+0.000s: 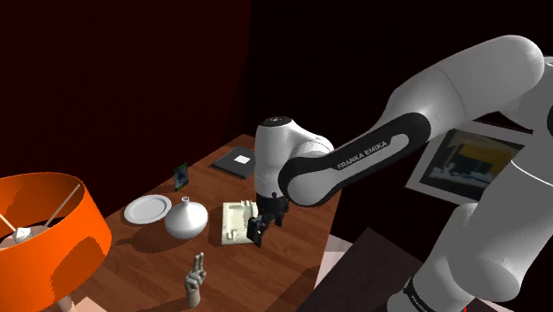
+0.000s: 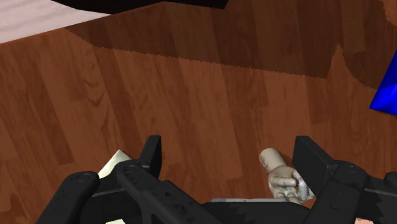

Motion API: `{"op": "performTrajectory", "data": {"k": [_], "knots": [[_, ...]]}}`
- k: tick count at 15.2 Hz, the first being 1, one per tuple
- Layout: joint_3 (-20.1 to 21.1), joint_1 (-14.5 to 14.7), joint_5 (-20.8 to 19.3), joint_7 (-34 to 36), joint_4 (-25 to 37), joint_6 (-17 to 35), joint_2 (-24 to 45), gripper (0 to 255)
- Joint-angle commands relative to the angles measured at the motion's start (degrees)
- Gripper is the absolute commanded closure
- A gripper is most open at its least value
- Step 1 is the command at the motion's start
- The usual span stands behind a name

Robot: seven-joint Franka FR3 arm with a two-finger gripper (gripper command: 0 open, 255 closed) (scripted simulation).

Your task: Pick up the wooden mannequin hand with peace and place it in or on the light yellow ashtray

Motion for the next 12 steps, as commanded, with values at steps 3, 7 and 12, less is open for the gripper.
{"op": "performTrajectory", "data": {"k": [3, 7, 12], "knots": [[1.4, 1.5, -7.5, 7.7, 5.1, 4.5, 9.9, 0], [0.3, 4.8, -15.3, 14.7, 11.9, 6.4, 19.6, 0], [-2.7, 10.5, -22.8, 21.2, 22.1, 6.8, 31.0, 0]]}}
